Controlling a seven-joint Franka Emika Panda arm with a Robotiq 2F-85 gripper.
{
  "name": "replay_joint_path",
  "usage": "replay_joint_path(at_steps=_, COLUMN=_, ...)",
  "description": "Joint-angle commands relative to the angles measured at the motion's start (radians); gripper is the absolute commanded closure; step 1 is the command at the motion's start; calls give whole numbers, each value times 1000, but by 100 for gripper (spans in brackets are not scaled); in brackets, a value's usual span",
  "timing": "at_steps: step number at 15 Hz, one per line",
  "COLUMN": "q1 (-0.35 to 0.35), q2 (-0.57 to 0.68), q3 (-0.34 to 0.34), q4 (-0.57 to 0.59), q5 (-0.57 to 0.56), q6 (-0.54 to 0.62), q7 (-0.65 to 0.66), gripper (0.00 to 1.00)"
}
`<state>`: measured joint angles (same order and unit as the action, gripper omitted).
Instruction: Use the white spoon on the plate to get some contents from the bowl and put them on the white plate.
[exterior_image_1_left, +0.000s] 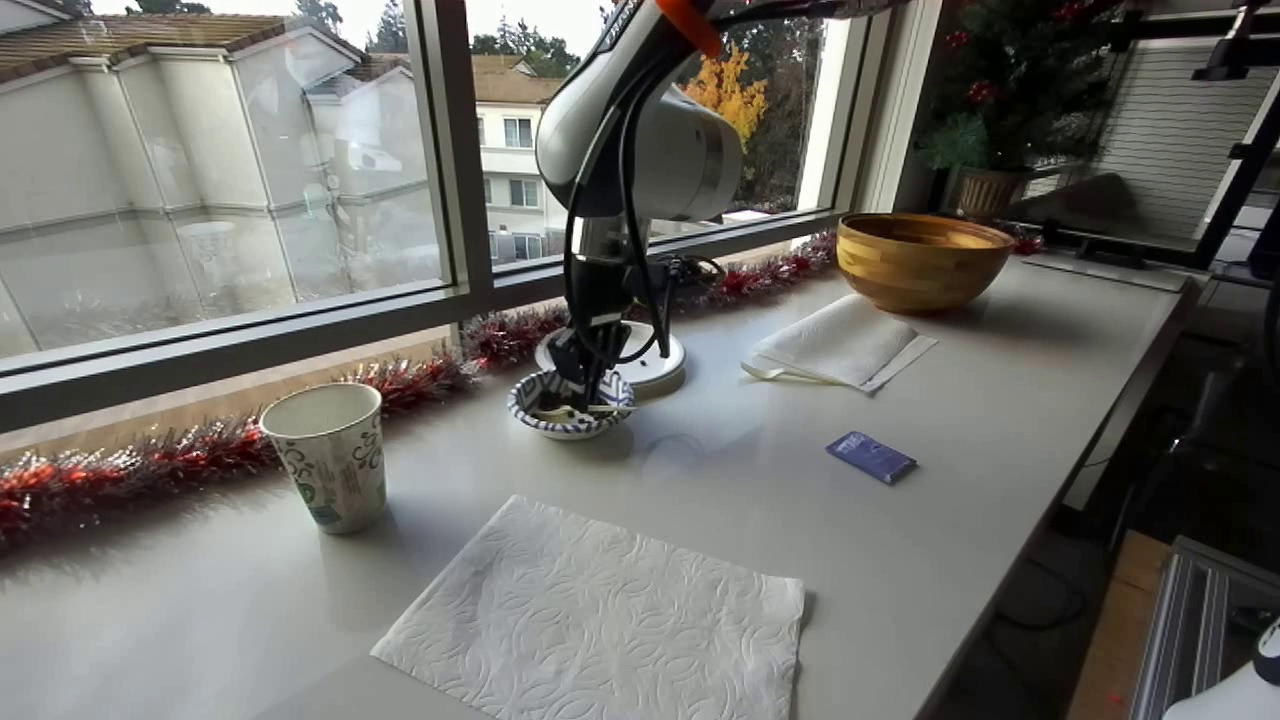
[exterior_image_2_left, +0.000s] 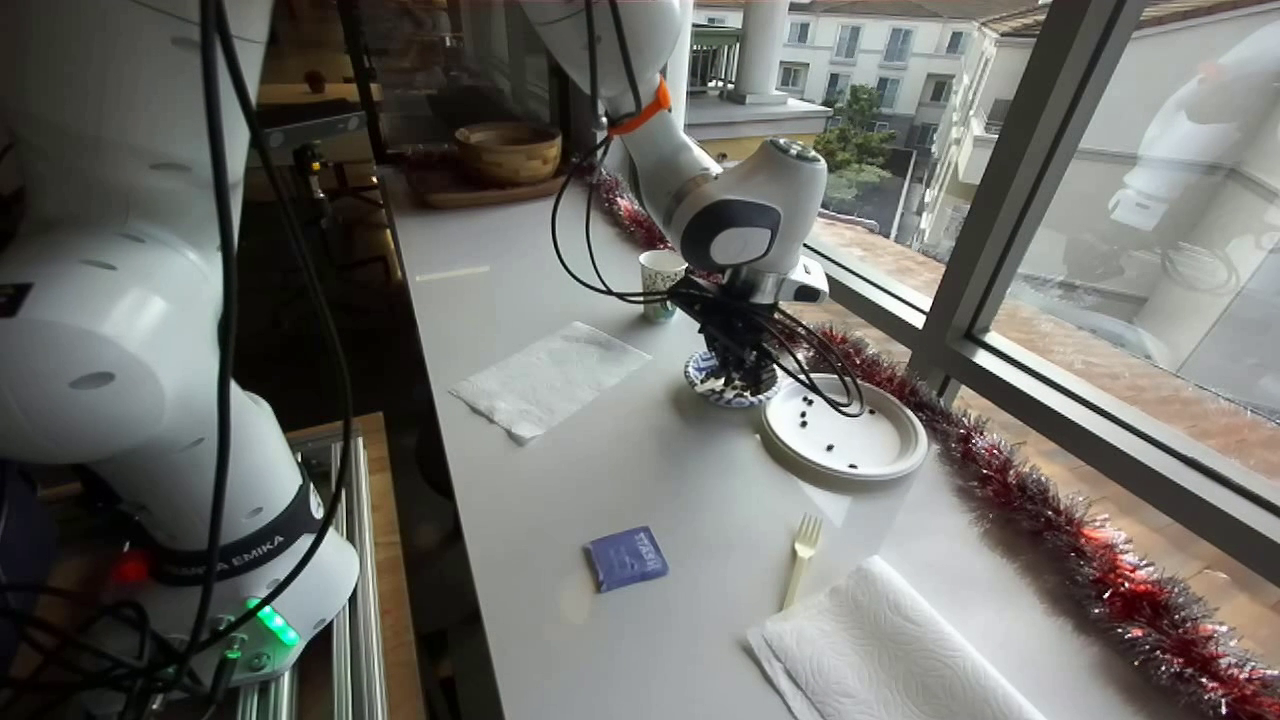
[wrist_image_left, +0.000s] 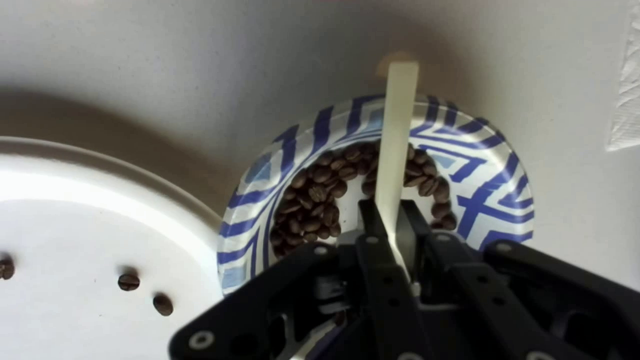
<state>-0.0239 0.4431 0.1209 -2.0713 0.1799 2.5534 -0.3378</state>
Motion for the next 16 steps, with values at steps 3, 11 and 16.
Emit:
replay_joint_path(at_steps=3, q1=63, q2=-6, q3=-62, q4=-24, q5=-107, q6=2, q7=198, gripper=97)
replay_joint_path(at_steps=11, q1=157, q2=-16, q3=-149, q4=-26, q5=-227, q6=-15, q7=492, gripper=97)
replay_joint_path(at_steps=16, q1=207, q2=-42, q3=-174, q4=-43, q5=-300, q6=-3, q7=599, gripper=97)
